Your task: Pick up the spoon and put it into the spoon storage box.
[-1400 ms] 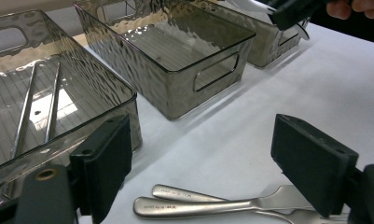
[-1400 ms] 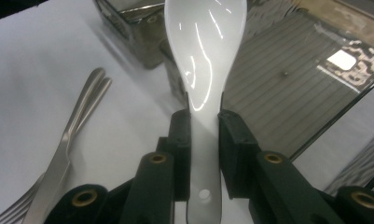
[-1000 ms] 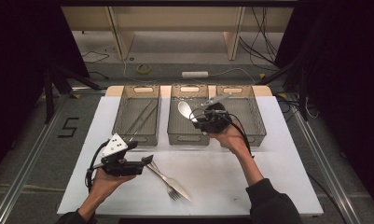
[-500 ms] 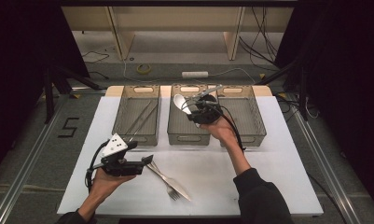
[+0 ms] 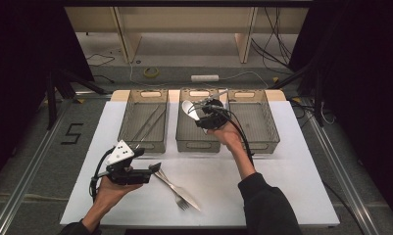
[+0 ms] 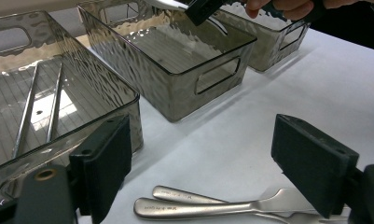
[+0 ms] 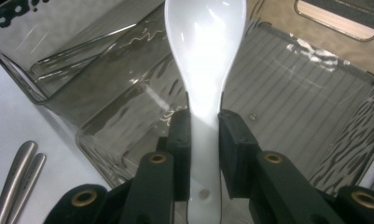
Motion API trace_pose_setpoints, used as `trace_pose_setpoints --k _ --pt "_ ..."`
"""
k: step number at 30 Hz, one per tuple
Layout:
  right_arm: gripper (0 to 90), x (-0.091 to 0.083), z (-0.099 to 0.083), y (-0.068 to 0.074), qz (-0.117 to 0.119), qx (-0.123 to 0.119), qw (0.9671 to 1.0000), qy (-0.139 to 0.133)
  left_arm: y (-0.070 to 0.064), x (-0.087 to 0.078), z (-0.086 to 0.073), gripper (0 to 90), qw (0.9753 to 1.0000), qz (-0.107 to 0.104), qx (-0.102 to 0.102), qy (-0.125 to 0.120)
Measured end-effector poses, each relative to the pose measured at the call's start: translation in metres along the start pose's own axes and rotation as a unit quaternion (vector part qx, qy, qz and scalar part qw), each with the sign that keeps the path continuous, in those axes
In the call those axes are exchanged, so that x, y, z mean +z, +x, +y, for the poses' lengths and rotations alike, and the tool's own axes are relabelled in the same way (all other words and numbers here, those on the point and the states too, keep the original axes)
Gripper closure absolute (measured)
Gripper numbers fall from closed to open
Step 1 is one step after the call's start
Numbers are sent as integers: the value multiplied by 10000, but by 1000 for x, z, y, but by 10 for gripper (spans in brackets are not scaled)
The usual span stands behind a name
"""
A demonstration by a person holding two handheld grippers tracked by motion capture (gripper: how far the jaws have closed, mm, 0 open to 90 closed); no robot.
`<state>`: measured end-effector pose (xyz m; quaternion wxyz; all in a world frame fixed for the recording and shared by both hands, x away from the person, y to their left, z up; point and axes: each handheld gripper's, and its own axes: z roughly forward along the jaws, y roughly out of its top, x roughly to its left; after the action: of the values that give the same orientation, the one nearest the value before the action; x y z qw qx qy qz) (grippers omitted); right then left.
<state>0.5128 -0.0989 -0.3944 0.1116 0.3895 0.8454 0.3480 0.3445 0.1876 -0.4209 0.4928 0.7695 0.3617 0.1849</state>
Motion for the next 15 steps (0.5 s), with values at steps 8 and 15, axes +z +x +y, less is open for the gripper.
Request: trace_pose_setpoints --k 8,15 --pt "761 10 -3 -2 -22 88 9999 119 -1 0 0 198 10000 12 4 -8" --pt "760 15 -4 -2 -17 108 9997 208 -1 0 0 198 10000 7 0 -11"
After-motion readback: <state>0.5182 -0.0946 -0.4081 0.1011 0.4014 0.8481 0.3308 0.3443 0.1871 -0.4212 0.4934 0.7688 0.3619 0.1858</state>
